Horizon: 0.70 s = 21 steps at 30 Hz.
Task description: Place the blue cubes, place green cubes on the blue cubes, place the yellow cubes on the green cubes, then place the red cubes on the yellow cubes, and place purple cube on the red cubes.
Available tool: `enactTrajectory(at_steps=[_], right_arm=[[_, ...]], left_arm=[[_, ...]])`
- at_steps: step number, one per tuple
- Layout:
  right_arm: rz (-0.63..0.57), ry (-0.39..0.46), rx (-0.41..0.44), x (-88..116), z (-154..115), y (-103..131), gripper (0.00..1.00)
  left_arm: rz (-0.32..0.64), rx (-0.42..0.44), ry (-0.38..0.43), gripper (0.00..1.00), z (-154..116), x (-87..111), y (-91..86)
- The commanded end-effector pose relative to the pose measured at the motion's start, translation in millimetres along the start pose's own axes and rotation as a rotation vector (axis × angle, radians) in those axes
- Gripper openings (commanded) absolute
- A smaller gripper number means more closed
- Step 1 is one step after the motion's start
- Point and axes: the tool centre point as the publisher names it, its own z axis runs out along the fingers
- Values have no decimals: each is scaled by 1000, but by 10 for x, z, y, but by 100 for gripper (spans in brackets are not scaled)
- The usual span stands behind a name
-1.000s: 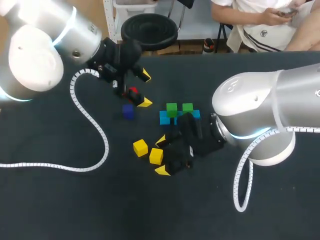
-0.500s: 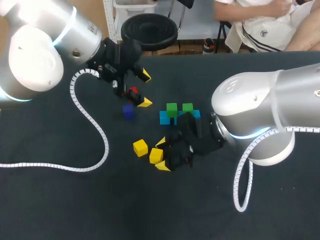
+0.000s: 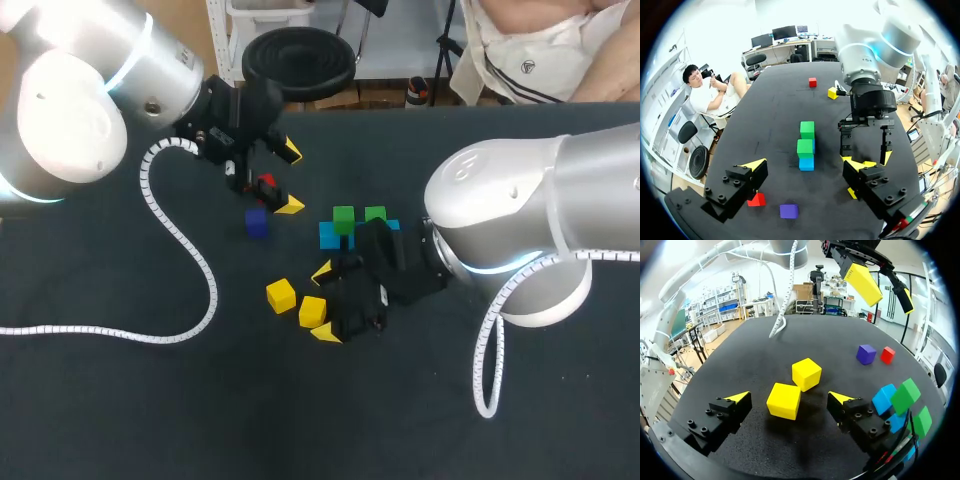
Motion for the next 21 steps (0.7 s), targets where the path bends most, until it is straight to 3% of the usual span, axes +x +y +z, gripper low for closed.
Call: enactTrajectory(at_steps=[1, 10, 12, 15, 16, 17, 19, 21], right_arm=[[-5, 5, -7, -26, 1, -26, 100], [1, 4, -26, 15, 67, -73, 98], [2, 3, -34, 25, 87, -82, 92], [-1, 3, -39, 25, 105, -89, 69], [-5, 5, -39, 23, 109, -91, 50], [-7, 5, -39, 23, 110, -92, 41], [-13, 5, -39, 17, 111, -92, 32], [-17, 7, -39, 10, 103, -85, 3]], left_arm=[[2, -1, -2, 100, -4, 8, -1], [2, -1, -2, 100, -4, 8, -1], [2, -1, -2, 100, -4, 8, -1], [2, -1, -2, 100, -4, 8, -1], [2, -1, -2, 100, -4, 8, -1], [2, -1, -2, 100, -4, 8, -1], [2, -1, -2, 100, -4, 8, -1], [2, -1, -2, 100, -4, 8, -1]])
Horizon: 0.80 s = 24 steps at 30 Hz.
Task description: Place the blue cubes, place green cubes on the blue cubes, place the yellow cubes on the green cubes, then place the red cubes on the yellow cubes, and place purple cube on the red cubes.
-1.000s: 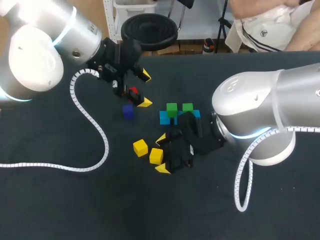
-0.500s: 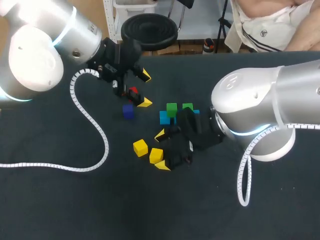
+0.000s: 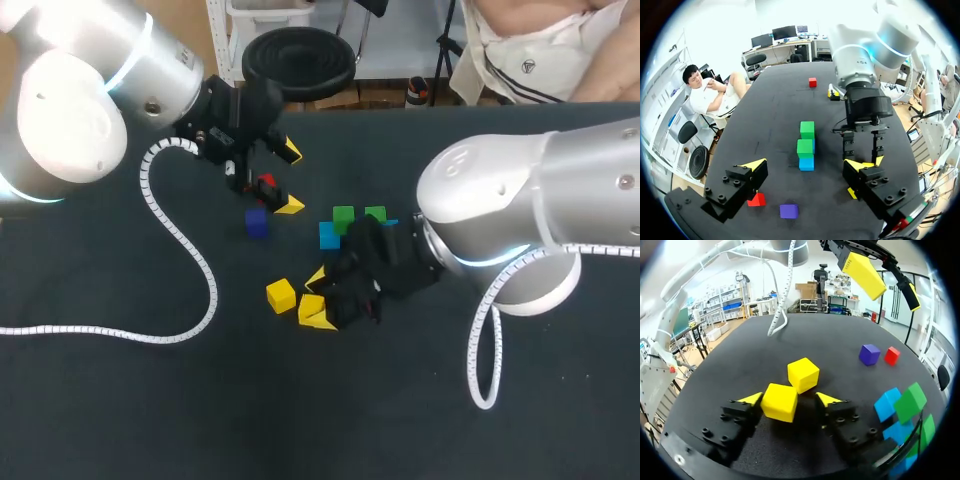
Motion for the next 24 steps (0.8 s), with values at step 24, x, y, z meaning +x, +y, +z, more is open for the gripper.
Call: enactTrajectory(at_steps=[24], right_arm=[[-92, 54, 120, 9, -1049, 79, 0]], left_arm=[[2, -1, -2, 100, -4, 8, -1]])
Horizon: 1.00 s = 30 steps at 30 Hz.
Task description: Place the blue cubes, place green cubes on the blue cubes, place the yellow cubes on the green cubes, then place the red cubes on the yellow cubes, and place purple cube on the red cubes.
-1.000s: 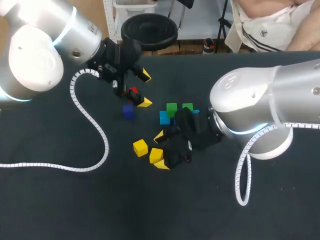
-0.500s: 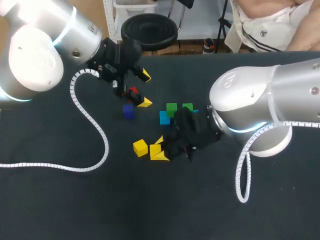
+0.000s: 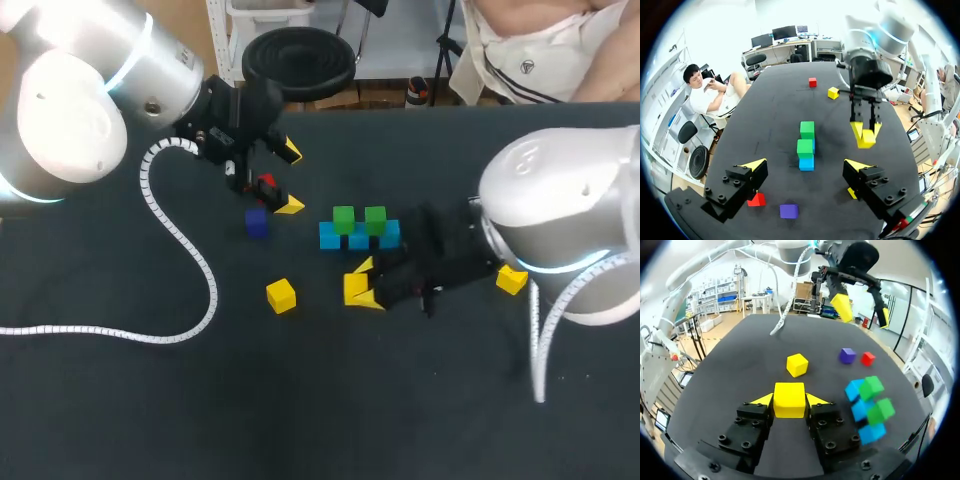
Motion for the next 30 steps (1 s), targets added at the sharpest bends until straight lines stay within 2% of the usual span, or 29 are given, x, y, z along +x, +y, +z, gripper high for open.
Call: enactTrajectory(at_steps=[1, 7, 12, 15, 30], right_arm=[[-23, 15, -2, -37, -295, -12, 0], [-77, 43, -3, -53, -502, -199, 0], [-137, -1, 2, -152, -593, -350, 0], [-161, -1, 4, -222, -602, -382, 0], [-161, -1, 4, -222, -602, -382, 0]], left_arm=[[2, -1, -2, 100, -4, 8, -1], [2, -1, -2, 100, -4, 8, -1], [2, -1, -2, 100, -4, 8, -1], [2, -1, -2, 100, -4, 8, -1], [2, -1, -2, 100, -4, 8, -1]])
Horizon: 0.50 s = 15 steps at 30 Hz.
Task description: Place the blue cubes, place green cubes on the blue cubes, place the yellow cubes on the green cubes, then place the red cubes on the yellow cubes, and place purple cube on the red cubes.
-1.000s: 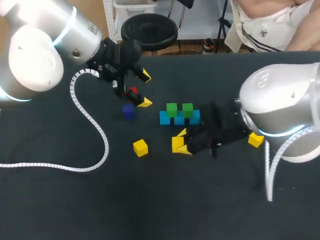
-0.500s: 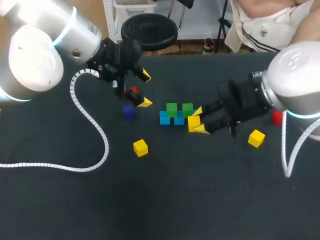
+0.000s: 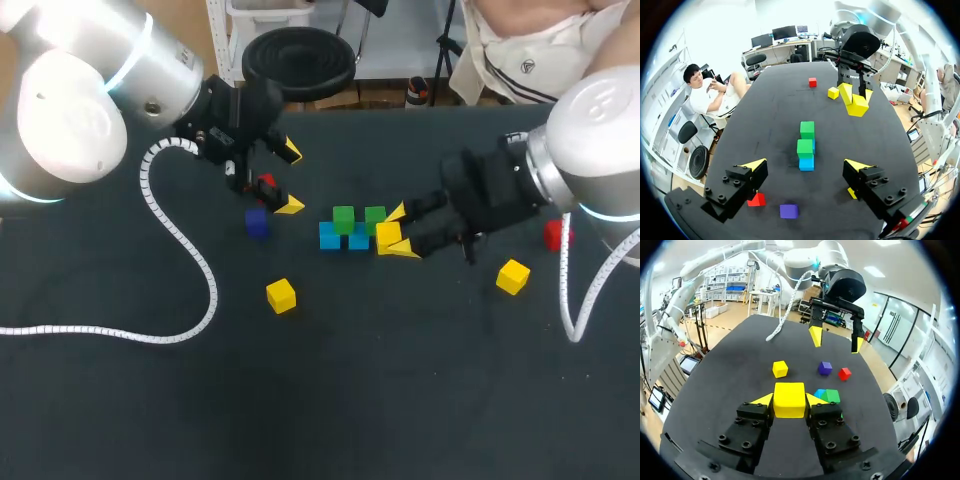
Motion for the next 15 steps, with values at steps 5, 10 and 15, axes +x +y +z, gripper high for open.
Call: enactTrajectory(at_steps=[5, 10, 15], right_arm=[[-1, -2, 0, 4, 0, -1, 0], [-31, 5, -7, -146, -66, -81, 0], [-33, 8, -11, -242, -62, -124, 0]], left_arm=[[2, -1, -2, 100, -4, 8, -1], [2, -1, -2, 100, -4, 8, -1], [2, -1, -2, 100, -4, 8, -1]])
